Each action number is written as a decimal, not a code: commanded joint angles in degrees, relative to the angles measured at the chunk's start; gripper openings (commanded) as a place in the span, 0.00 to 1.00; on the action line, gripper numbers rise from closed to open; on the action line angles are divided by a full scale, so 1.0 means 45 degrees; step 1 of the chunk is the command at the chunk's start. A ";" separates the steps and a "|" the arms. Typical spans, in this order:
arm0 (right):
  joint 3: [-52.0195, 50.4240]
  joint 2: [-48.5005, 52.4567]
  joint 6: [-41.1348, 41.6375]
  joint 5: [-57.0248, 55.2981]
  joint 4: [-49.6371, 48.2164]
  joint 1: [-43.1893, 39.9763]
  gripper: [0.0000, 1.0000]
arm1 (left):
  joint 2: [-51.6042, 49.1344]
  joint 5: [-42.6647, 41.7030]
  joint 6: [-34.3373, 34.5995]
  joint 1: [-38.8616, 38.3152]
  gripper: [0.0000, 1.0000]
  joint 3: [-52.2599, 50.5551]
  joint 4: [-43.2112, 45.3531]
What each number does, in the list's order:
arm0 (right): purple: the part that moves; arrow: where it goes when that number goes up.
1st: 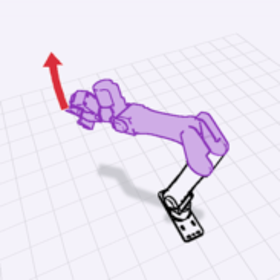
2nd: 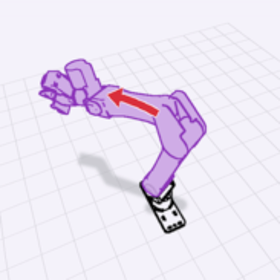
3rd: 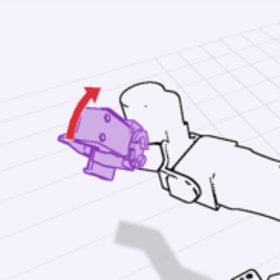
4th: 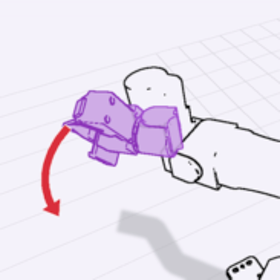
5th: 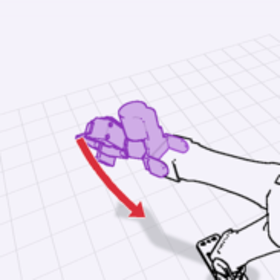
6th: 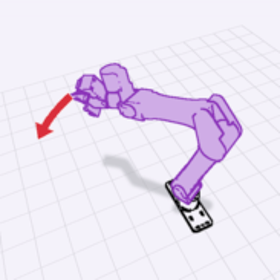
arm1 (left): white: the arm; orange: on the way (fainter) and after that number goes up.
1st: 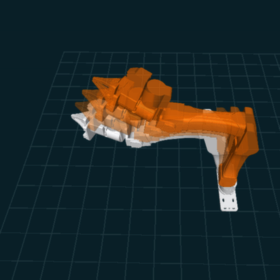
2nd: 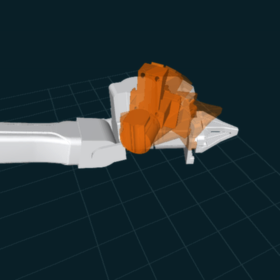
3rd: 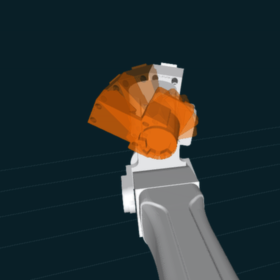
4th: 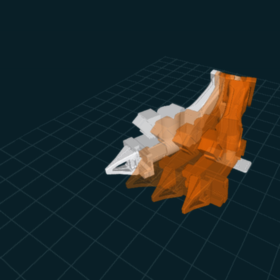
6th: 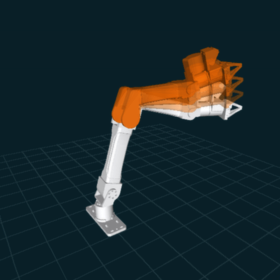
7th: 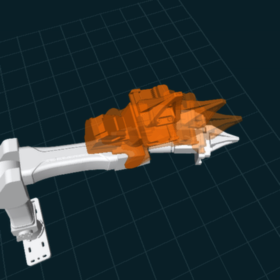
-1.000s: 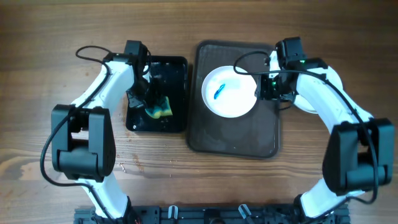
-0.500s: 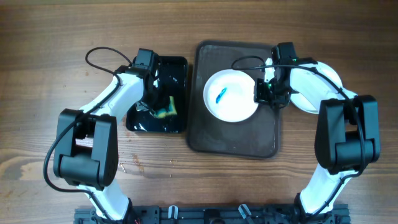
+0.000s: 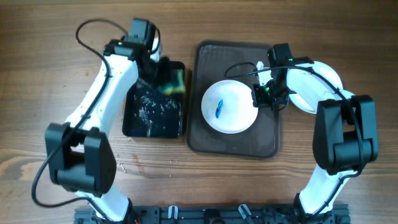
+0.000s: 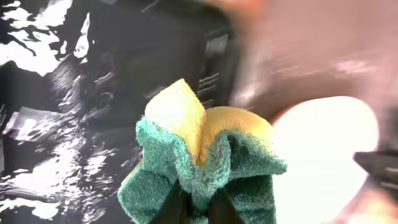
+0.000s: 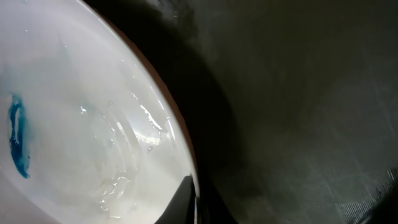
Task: Clean dirty plates on tray and stack at the side
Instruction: 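Scrub the last plate with the sponge in the left gripper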
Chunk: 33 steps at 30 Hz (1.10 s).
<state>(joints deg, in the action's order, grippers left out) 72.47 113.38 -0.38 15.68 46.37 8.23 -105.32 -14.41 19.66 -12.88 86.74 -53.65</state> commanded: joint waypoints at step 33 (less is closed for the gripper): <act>-0.0296 0.0500 0.2987 0.0107 0.0010 0.0131 0.04 | -0.4498 -0.6611 -0.2331 -0.3983 0.04 0.0277 0.1384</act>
<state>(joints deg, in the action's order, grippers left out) 72.34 113.95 7.16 19.27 46.94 9.17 -123.52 -25.08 13.02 -28.62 89.21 -46.81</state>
